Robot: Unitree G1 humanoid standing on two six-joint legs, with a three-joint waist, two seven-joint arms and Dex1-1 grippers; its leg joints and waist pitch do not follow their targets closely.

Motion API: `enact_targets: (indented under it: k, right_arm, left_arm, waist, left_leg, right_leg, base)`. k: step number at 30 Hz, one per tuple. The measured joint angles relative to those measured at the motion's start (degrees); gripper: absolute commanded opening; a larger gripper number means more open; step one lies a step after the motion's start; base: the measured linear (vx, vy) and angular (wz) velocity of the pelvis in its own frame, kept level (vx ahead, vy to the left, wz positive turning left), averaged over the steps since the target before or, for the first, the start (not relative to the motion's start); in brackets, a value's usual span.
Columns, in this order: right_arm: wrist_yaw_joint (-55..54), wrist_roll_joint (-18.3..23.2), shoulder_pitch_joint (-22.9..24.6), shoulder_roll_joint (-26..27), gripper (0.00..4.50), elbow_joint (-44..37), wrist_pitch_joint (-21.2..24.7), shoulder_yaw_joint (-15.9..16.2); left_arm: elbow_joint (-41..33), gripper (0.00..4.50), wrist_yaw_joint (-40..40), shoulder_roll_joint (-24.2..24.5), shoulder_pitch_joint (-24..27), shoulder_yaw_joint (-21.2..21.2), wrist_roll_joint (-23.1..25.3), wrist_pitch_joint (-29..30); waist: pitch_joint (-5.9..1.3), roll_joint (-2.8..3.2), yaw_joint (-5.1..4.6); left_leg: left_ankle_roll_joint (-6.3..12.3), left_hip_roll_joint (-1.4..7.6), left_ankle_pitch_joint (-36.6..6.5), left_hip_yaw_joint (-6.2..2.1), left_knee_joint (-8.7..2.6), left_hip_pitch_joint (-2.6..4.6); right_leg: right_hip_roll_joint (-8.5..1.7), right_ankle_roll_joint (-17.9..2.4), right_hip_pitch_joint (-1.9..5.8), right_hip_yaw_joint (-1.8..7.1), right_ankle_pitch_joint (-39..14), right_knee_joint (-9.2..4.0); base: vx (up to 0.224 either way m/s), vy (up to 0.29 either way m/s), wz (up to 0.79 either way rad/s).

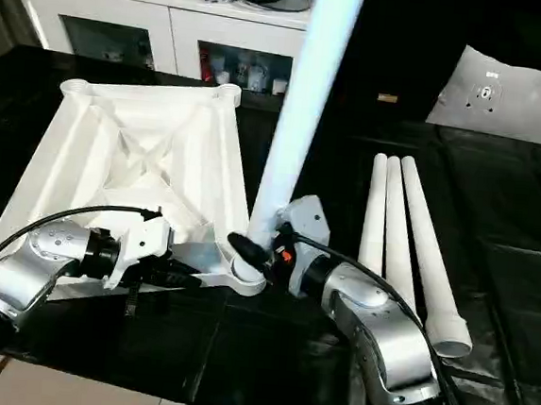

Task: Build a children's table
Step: Insert table leg to table base

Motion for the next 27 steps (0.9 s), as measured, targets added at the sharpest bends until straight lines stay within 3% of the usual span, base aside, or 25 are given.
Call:
enact_targets:
  k: [7, 27]
  right_arm:
    - [0.57, -0.08, -0.32, 0.01, 1.93, 0.37, 0.43, 0.15]
    - [3.28, -0.56, -2.5, -0.09, 1.93, 3.95, -0.67, 1.23]
  left_arm:
    - [0.32, 0.0, 1.71, -0.65, -0.23, -0.28, 2.05, -2.47]
    - [0.5, 0.0, 0.62, 0.33, -0.01, -0.51, 2.63, -6.54]
  waist:
    - [0.03, -0.28, 0.59]
    - [0.13, -0.77, 0.8]
  left_leg:
    - [0.02, 0.01, 0.08, 0.0, 0.02, 0.03]
    - [-0.07, 0.03, 0.14, 0.0, 0.02, -0.01]
  right_leg:
    - [0.0, -0.01, 0.04, 0.0, 0.07, 0.01]
    - [0.0, -0.01, 0.01, -0.02, 0.12, 0.0]
  base:
    - [0.0, 0.0, 0.0]
    - [0.0, 0.0, 0.0]
